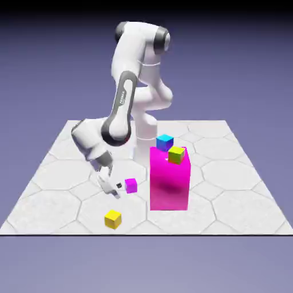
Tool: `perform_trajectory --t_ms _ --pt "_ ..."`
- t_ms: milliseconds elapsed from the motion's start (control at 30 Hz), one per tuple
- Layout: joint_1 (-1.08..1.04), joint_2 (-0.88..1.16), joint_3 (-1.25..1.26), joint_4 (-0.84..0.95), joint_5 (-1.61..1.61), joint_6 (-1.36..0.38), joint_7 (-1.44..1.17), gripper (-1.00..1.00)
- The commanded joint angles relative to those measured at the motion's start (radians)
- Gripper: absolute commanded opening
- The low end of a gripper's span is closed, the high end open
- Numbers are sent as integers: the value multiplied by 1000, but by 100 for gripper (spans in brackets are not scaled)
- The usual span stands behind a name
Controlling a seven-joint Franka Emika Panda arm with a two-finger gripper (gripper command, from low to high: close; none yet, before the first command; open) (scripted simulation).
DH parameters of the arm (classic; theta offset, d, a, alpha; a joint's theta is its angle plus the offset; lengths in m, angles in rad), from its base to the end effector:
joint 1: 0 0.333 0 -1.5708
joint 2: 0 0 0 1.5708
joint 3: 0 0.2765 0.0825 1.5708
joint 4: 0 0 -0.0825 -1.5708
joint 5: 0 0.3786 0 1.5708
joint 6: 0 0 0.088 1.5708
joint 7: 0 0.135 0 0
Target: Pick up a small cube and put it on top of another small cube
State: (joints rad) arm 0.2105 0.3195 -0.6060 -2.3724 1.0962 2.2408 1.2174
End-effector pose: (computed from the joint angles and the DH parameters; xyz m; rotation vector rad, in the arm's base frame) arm 0.4328 -0.1573 0.1362 -0.8793 2.5513 0.6406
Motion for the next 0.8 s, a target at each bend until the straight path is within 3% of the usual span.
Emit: perform_trajectory --t_ms 0,200,400,433,600,767 --pt "8 35 -24 17 44 -32 19 0" --pt "52 231 -158 114 285 -207 124 0" --pt "33 376 -51 174 437 -182 62 0" --pt "33 376 -51 174 437 -182 62 -100" --pt "52 232 -158 114 285 -207 124 -100" --pt "-54 80 23 97 154 -275 181 -100"
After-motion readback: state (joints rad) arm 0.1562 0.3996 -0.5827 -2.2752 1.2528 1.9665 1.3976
